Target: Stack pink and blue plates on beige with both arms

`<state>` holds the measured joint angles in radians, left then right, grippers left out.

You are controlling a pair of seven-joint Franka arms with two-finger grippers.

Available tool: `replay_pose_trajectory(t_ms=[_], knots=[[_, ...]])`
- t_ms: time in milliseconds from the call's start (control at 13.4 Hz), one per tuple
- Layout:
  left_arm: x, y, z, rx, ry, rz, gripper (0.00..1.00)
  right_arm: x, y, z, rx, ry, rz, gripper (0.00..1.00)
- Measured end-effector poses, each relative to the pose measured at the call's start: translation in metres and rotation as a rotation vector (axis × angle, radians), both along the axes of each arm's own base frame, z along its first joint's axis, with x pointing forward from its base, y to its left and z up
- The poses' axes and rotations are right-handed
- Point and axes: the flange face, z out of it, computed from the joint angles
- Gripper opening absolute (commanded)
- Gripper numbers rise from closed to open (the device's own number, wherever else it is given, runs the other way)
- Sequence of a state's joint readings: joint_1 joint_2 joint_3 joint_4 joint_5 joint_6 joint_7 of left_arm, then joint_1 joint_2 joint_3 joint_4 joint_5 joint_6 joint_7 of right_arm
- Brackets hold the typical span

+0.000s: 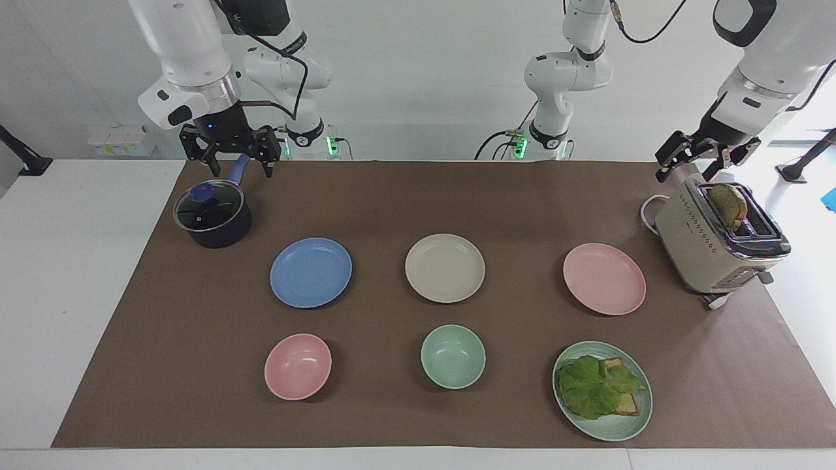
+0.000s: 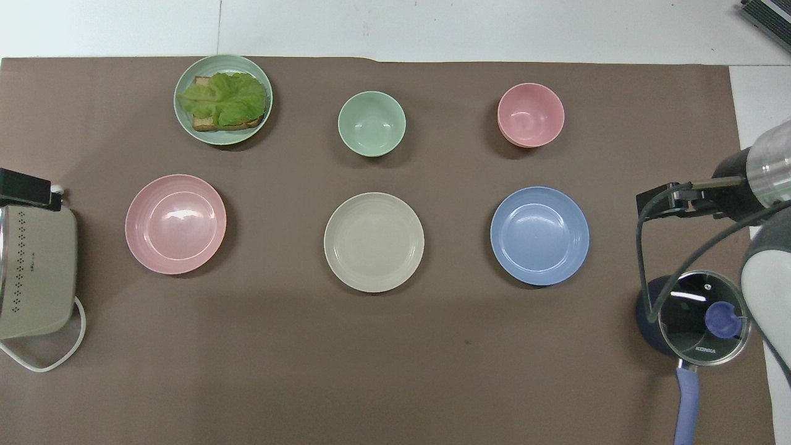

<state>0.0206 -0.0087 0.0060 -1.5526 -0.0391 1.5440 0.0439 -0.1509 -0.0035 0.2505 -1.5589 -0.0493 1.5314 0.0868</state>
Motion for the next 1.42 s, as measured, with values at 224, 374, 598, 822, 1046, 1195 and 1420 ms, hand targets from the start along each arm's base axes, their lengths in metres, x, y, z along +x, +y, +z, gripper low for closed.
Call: replay_pose_trajectory(t_ms=[224,374,598,822,1046,1195,1420], knots=[[0.0,0.0,0.0,0.0,0.0,0.0,1.0,0.0,0.0,0.0,0.0,0.0,0.0,1.0],[0.0,0.0,0.0,0.0,0.0,-0.001,1.0,0.0,0.0,0.0,0.0,0.0,0.0,1.0],[0.0,0.0,-0.006,0.0,0.012,-0.004,1.0,0.0,0.0,0.0,0.0,0.0,0.0,1.0],[0.0,0.0,-0.023,-0.001,0.042,-0.005,1.0,0.0,0.0,0.0,0.0,0.0,0.0,1.0],[0.002,0.0,-0.048,-0.001,0.053,-0.003,1.0,0.0,0.0,0.0,0.0,0.0,0.0,1.0],[0.005,0.002,-0.069,-0.001,0.049,0.002,1.0,0.0,0.0,0.0,0.0,0.0,0.0,1.0],[0.01,0.01,-0.117,0.001,0.038,0.02,1.0,0.0,-0.001,0.0,0.0,0.0,-0.001,1.0]])
